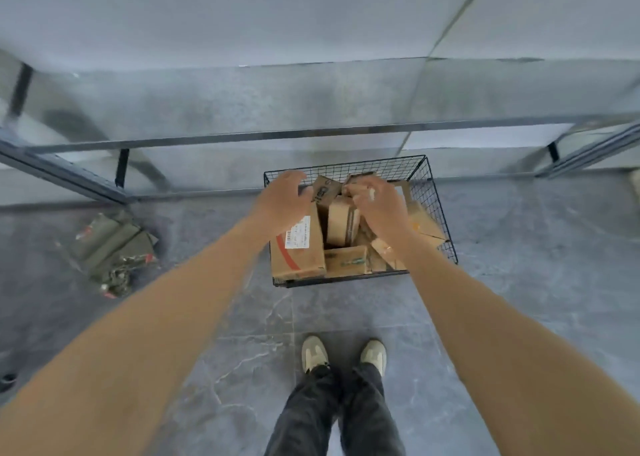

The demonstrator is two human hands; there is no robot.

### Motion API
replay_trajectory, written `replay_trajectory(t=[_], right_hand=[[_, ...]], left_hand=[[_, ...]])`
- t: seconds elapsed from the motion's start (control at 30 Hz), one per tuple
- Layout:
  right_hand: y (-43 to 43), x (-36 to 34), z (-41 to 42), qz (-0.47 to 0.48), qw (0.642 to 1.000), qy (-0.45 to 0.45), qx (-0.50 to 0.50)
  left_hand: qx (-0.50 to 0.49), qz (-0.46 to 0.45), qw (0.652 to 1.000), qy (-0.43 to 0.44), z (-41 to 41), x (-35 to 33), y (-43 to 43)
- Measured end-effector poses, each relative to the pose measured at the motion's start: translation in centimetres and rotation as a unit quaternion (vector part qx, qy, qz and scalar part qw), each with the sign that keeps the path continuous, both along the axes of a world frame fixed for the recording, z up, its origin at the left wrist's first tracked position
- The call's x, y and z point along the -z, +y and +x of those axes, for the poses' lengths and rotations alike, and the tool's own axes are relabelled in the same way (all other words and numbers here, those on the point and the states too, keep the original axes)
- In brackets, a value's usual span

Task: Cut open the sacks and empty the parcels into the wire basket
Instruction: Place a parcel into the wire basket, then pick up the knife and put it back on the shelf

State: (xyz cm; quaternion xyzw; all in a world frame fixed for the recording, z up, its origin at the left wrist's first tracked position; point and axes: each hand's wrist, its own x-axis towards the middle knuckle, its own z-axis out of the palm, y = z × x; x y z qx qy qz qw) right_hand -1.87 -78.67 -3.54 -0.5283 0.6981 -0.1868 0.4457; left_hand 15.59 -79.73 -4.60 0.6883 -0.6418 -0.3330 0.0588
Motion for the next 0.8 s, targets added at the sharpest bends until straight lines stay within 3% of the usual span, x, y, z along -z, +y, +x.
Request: replay_trajectory(t=[0.4,0.8], right_hand=[[8.5,-10.7,-14.6,-0.052,0.985,0.032,0.16],[27.4,-12.5,-30.2,-0.038,0.955,0.093,0.278]], left_hand=[[0.18,-0.045,0.983,0.007,-15.0,-11.2,4.1],[0.276,-0.076,0.958,0.031,-32.0,-12.3,17.1]])
